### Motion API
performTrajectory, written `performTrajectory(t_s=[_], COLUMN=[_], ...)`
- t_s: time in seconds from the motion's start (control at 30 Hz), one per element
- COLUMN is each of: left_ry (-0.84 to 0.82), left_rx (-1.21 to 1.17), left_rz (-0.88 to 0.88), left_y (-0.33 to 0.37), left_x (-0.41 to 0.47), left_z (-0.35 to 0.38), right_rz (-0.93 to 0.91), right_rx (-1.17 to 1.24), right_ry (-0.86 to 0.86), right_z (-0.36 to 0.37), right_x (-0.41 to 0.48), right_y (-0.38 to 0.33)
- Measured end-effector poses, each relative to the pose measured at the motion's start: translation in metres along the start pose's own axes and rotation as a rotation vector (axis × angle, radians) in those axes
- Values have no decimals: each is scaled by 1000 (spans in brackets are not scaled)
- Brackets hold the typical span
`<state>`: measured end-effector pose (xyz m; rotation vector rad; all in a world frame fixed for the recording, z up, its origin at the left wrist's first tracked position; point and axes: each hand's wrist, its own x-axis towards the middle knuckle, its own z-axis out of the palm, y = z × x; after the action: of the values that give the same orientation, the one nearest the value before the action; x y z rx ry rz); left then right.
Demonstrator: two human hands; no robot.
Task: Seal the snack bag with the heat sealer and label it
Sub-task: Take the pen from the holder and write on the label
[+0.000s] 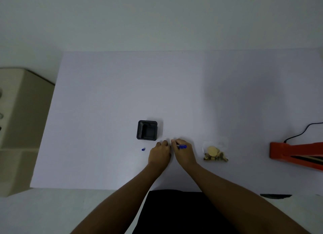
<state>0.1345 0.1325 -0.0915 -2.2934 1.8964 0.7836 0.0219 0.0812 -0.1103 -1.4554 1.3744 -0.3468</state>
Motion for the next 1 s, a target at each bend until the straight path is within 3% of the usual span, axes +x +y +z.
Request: performTrajectory(t_s=[0.6,1.0], left_ry=[17,5], left_rx=[0,3], left_rz=[-10,5], left_y=[2,5], left_x=[-1,-2], left_z=[-3,-6], right_rz=[56,15], right_rx=[53,-5], right_ry=[126,56], right_z=[-1,4], right_x=[-5,-4], right_y=[1,-1])
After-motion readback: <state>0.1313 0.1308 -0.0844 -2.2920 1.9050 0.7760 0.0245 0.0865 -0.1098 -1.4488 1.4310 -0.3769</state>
